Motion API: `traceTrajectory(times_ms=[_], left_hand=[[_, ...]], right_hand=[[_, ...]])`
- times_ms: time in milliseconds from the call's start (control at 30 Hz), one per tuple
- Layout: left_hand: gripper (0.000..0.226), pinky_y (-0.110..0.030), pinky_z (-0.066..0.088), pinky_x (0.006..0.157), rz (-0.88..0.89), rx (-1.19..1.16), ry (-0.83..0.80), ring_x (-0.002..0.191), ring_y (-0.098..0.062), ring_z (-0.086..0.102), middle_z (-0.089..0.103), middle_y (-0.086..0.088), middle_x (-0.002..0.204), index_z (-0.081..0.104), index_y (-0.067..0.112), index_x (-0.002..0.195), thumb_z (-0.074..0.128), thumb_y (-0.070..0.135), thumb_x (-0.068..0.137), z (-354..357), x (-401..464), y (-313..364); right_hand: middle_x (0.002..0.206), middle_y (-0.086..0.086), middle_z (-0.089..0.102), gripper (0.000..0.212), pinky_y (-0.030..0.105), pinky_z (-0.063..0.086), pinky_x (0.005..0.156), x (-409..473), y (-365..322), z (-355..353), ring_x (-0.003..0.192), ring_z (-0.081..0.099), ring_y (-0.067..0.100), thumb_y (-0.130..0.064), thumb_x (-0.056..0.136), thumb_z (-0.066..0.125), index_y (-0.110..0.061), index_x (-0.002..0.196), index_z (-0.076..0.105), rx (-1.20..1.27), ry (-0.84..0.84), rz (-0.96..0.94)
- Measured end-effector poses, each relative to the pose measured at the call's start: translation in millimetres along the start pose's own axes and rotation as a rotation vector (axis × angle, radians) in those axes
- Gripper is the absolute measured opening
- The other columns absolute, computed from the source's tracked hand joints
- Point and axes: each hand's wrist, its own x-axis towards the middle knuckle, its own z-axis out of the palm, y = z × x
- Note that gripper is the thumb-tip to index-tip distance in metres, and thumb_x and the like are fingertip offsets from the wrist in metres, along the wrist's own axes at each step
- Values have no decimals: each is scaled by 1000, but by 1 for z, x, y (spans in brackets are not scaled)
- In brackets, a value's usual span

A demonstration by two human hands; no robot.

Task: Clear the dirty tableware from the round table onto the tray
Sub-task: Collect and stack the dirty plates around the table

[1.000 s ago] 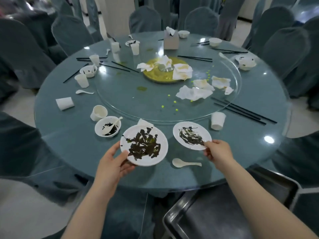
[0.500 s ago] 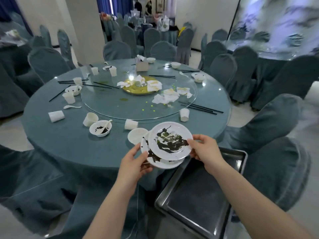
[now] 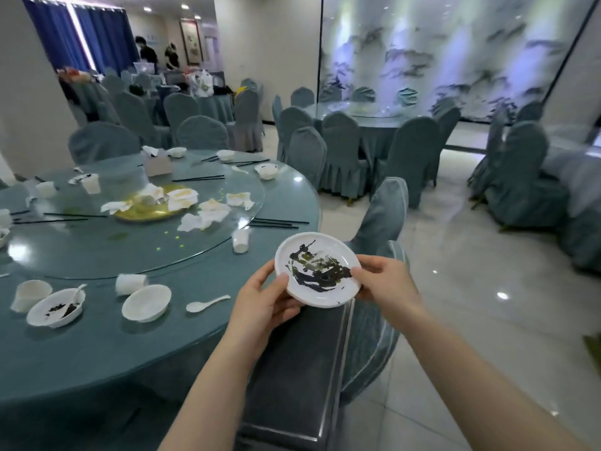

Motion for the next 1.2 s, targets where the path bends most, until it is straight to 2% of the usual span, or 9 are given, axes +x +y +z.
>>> traceTrajectory(times_ms=[67,200,300,467,700,900,1033,1200], left_hand=[[33,-22,51,52,-6,8,-54,59,-15,65,71,-6,75,55,24,127,54,18,95,47,14,-12],[33,-22,53,53,-24,18,-136,61,-12,65,72,-4,79,55,22,128,54,14,95,148,43,-41],[35,-22,54,54,-34,6,-182,57,-13,65,72,-6,78,54,21,129,55,12,95,219,65,-63],[34,-23,55,55,-71,13,-221,59,-14,65,71,-6,80,55,23,129,53,14,96,316,102,-102],[33,-26,56,60,-132,-45,-209,83,-23,72,74,-8,101,55,24,126,51,10,96,396,176,-136],[28,-27,57,59,-143,-135,-114,84,-21,73,74,-6,100,61,23,116,51,7,95,440,285,-155],[26,-26,57,57,-159,-179,-64,74,-18,72,75,-4,92,63,22,110,50,5,95,483,377,-148],[27,-28,58,60,-100,-193,-54,76,-19,73,76,-4,92,60,24,107,49,3,94,538,481,-123]], right_hand=[[73,0,75,25,24,56,54,8,0,-51,62,70,13,1,85,62,-22,81,70,16,65,11],[78,6,75,17,31,58,63,32,3,-158,68,71,21,0,84,64,-13,93,69,20,137,56],[78,8,74,18,29,58,58,53,4,-235,66,71,20,2,84,63,-10,96,69,6,173,67],[76,9,72,19,26,56,55,88,11,-337,63,71,19,4,85,62,-13,90,67,17,195,103],[88,13,72,20,29,57,57,166,40,-416,69,72,23,-1,85,61,-12,101,63,52,217,187],[97,13,70,18,27,56,60,282,44,-470,72,70,23,-19,92,60,-9,106,63,53,191,258],[99,10,69,19,29,57,64,370,25,-504,77,69,22,-24,92,59,-12,106,64,22,164,273],[99,6,71,16,29,55,67,470,-8,-548,82,70,21,-27,93,57,-17,103,65,9,157,221]])
